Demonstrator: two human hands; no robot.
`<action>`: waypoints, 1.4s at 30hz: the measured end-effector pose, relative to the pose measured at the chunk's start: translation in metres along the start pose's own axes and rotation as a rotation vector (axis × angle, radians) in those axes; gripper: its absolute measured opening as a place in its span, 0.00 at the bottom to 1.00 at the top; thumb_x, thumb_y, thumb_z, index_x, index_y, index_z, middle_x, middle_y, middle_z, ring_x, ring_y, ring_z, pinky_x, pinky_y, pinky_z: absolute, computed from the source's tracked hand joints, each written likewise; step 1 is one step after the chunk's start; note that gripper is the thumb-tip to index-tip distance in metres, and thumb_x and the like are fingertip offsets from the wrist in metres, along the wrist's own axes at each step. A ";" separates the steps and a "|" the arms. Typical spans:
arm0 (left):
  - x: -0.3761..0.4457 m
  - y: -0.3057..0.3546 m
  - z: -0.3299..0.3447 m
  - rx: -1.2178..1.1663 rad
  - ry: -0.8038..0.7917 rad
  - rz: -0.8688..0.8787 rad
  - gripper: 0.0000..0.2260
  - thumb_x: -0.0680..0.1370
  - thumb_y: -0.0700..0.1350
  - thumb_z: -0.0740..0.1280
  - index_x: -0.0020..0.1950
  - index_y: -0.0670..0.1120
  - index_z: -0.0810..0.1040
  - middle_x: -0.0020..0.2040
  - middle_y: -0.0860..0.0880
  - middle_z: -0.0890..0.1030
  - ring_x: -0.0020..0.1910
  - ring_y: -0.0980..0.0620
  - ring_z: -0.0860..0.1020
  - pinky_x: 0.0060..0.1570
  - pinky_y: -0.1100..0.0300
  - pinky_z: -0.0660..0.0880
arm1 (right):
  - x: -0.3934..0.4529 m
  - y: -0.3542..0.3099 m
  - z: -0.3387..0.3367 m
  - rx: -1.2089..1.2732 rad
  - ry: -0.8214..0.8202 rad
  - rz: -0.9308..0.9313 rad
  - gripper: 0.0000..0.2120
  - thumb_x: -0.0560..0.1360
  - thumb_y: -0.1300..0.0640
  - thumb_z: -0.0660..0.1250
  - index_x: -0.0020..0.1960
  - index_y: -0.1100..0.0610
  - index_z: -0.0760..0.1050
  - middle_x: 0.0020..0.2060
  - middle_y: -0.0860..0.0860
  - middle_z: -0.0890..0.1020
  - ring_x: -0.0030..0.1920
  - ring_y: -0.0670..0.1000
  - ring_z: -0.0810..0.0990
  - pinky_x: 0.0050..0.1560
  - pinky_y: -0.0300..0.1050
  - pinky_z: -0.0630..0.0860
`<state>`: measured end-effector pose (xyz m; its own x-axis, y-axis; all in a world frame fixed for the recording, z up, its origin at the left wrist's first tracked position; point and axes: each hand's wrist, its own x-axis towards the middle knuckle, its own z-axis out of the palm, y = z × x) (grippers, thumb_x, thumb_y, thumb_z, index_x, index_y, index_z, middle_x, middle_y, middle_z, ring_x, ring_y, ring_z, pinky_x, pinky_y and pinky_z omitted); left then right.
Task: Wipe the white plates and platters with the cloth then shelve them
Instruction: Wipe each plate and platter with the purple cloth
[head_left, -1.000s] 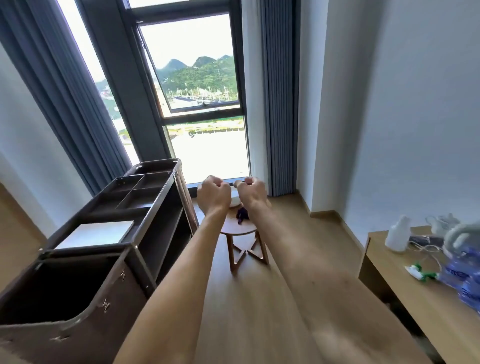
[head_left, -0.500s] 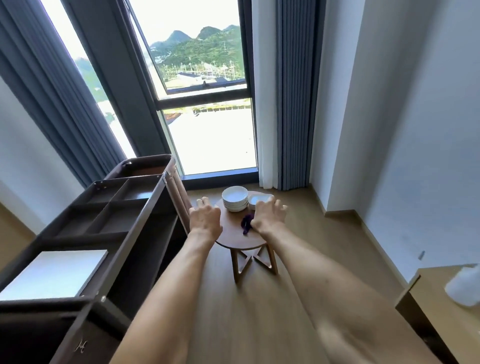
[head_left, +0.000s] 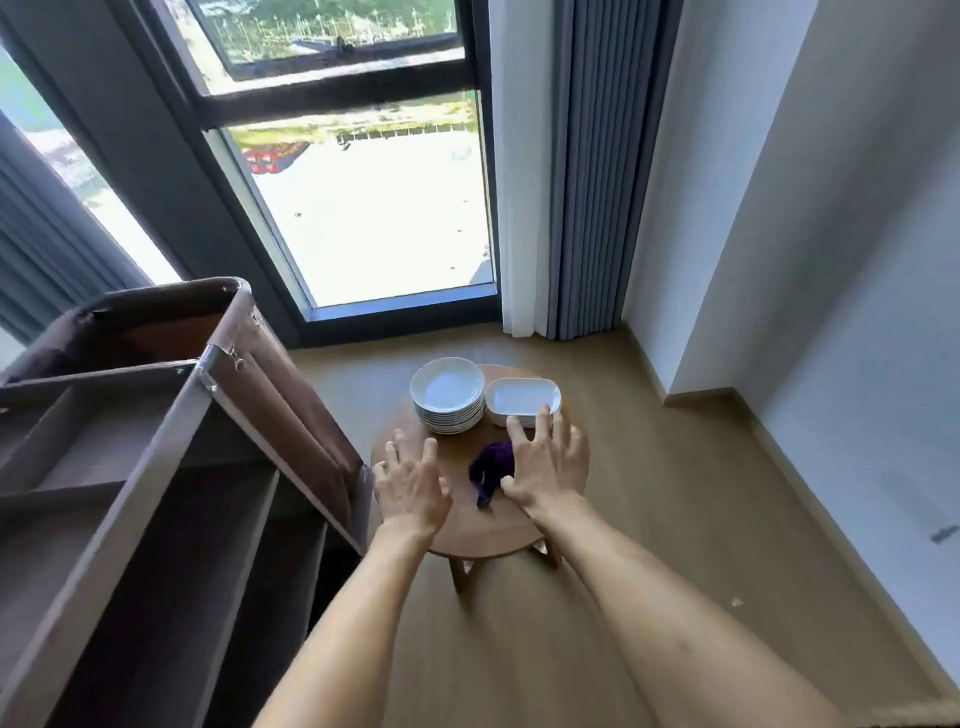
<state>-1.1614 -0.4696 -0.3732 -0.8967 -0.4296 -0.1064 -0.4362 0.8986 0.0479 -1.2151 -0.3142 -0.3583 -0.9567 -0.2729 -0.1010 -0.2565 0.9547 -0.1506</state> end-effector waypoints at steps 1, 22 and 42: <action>0.020 0.000 0.012 -0.007 -0.032 -0.002 0.24 0.81 0.51 0.63 0.76 0.50 0.65 0.79 0.35 0.59 0.78 0.38 0.61 0.70 0.46 0.66 | 0.020 0.002 0.014 0.041 -0.029 0.020 0.38 0.72 0.47 0.71 0.78 0.49 0.59 0.78 0.63 0.57 0.78 0.61 0.58 0.73 0.57 0.61; 0.326 0.010 0.235 -0.399 0.045 -0.091 0.23 0.80 0.42 0.66 0.75 0.43 0.69 0.76 0.38 0.66 0.73 0.38 0.69 0.65 0.43 0.72 | 0.307 -0.001 0.292 0.160 -0.301 0.000 0.21 0.76 0.53 0.63 0.69 0.54 0.69 0.65 0.58 0.72 0.66 0.60 0.70 0.69 0.55 0.65; 0.449 -0.036 0.320 -0.797 0.515 -0.237 0.22 0.77 0.38 0.65 0.72 0.40 0.71 0.68 0.39 0.77 0.66 0.38 0.75 0.63 0.50 0.71 | 0.392 0.002 0.413 0.137 0.057 -0.112 0.19 0.75 0.46 0.59 0.49 0.58 0.81 0.47 0.59 0.84 0.49 0.63 0.83 0.46 0.51 0.75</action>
<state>-1.5246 -0.6665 -0.7407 -0.6196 -0.7481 0.2377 -0.3623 0.5412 0.7589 -1.5340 -0.4686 -0.8046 -0.9305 -0.3656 -0.0211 -0.3442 0.8929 -0.2903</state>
